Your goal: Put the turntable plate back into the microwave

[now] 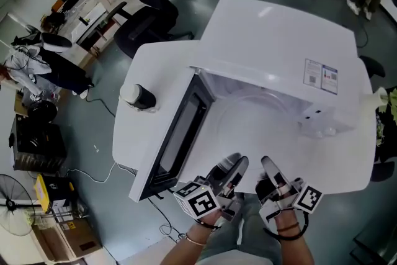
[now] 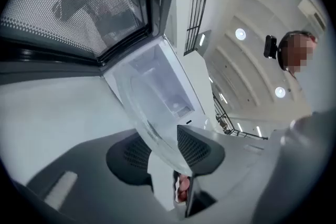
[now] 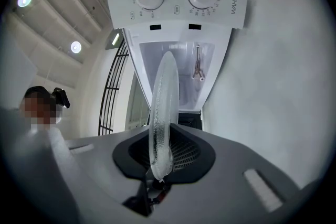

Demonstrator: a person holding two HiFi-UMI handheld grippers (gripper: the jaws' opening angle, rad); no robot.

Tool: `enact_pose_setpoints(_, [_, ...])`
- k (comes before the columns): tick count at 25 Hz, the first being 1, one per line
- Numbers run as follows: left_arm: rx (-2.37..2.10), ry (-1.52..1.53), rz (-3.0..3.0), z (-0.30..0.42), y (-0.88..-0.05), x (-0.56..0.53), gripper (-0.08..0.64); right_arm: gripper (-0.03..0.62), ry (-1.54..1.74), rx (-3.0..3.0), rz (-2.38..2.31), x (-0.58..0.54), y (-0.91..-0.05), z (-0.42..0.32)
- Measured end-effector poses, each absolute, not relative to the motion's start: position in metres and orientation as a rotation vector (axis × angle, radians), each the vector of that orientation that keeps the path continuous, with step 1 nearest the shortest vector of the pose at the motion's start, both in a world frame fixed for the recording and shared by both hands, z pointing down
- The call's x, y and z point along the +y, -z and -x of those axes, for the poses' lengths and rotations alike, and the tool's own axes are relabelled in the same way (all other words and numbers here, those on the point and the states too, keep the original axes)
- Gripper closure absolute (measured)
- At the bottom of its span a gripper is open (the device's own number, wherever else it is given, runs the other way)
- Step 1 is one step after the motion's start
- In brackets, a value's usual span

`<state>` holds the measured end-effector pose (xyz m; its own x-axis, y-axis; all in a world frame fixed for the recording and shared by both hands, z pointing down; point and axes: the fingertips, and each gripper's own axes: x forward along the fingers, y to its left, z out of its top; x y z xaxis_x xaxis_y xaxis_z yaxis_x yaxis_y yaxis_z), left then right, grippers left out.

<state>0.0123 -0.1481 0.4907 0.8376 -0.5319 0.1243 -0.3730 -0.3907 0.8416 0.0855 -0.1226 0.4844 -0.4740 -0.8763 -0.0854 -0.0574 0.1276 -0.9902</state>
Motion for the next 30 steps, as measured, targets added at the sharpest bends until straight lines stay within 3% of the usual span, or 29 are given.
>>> enact_pose_setpoints(6, [-0.756,0.084,-2.140,-0.007,-0.488,-0.141,0.356,0.545,1.411,1.665,0.924,-0.127,-0.481,-0.088])
enact_pose_setpoints(16, [-0.905,-0.071,-2.285,0.012,-0.480,-0.125,0.331,0.545,1.397,1.635,0.953,-0.137,-0.485,-0.098])
enact_pose_setpoints(23, [-1.010,-0.162,-2.350,0.020,-0.481,-0.124,0.354,0.545,1.394,1.624,0.980,-0.146,-0.490,-0.099])
enact_pose_setpoints(30, [-1.059,-0.183,-2.378,0.027,-0.483,-0.130,0.447,0.545,1.365,1.591,0.997,-0.158,-0.491,-0.098])
